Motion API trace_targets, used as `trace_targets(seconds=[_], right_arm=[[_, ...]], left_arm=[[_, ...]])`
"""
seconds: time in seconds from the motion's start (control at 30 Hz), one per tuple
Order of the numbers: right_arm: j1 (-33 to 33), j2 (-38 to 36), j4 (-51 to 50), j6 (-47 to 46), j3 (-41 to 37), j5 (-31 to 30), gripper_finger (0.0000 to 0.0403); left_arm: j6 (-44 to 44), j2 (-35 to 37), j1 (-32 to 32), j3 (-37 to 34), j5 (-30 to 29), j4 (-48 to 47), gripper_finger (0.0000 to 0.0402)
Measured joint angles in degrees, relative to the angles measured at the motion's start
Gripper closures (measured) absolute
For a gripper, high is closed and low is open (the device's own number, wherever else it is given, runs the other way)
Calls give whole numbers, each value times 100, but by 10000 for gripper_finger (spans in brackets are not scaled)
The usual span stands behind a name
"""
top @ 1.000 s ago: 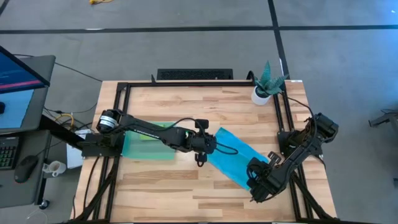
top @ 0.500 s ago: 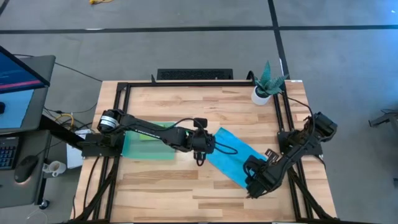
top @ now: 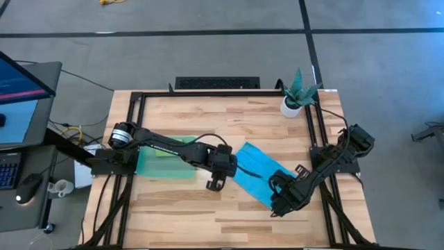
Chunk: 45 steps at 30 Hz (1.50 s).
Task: Roll microfiber towels into tight, uniform cylinder then place into a basket
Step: Fold the blue towel
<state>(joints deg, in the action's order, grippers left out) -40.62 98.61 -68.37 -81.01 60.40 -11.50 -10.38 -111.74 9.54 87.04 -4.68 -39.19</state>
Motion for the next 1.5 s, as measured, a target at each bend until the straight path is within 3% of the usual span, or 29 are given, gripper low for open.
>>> trace_targets(seconds=[0.07, 0.23, 0.43, 0.93, 1.5], right_arm=[[-20, 0, 8, 0, 0, 8, 393], [-98, 0, 92, -2, 1, 2, 393], [-101, 0, 185, 36, 2, -56, 393], [-128, 7, 426, 149, -103, -56, 392], [-125, 9, 613, 192, -225, -29, 392]], left_arm=[[-301, 0, 0, -135, 182, 101, 310], [-943, 0, -74, -368, 17, 598, 310], [-1802, -60, -129, -697, -887, 1692, 310], [-2226, -736, -545, -738, -996, 2083, 310], [-2587, -848, -732, -745, -996, 2235, 310]])
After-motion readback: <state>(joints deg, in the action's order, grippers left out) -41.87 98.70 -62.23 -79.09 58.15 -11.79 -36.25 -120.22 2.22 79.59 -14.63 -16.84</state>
